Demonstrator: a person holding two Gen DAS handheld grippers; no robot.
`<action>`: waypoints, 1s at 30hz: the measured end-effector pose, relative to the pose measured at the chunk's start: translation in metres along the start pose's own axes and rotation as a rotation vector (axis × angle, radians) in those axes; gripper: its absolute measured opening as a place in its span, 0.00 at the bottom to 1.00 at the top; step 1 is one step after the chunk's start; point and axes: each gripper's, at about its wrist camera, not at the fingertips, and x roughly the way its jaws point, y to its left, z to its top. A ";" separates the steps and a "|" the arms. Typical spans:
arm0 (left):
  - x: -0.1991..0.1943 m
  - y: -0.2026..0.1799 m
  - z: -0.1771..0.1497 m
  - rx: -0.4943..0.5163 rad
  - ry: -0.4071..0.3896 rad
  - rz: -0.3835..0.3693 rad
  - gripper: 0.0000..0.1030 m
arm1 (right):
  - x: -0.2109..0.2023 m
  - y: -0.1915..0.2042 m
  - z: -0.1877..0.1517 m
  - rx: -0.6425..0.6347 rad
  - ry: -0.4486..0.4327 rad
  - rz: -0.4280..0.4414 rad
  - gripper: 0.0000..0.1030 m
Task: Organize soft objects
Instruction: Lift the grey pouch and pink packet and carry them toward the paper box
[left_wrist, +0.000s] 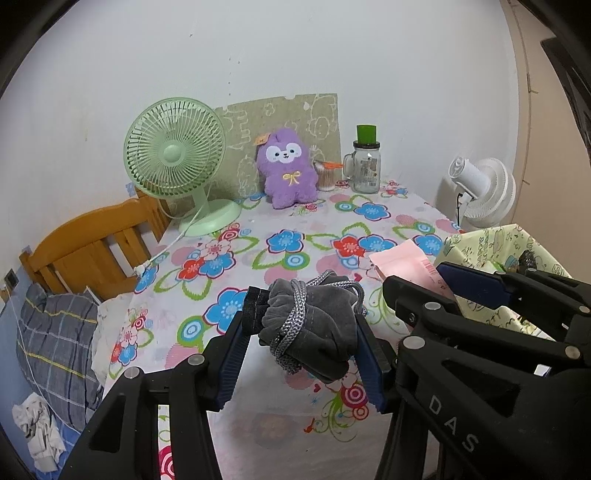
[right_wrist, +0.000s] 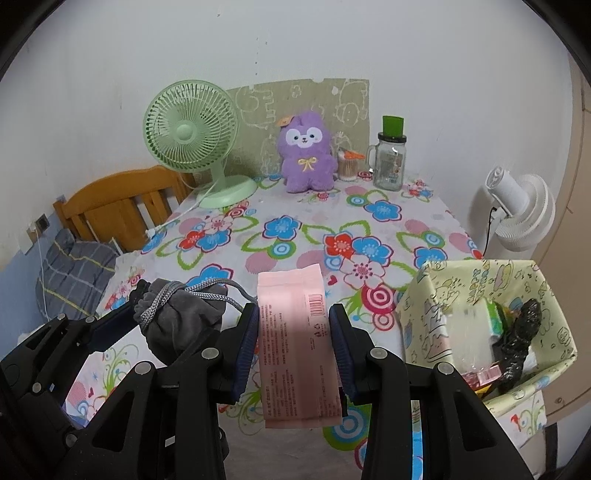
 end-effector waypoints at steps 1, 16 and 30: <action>-0.001 -0.001 0.001 0.001 -0.003 -0.001 0.55 | -0.001 -0.001 0.001 0.001 -0.002 0.000 0.41; -0.010 -0.018 0.019 0.008 -0.034 -0.014 0.55 | -0.015 -0.020 0.016 0.009 -0.034 0.003 0.41; -0.013 -0.051 0.035 0.037 -0.054 -0.045 0.55 | -0.027 -0.054 0.023 0.020 -0.062 -0.028 0.41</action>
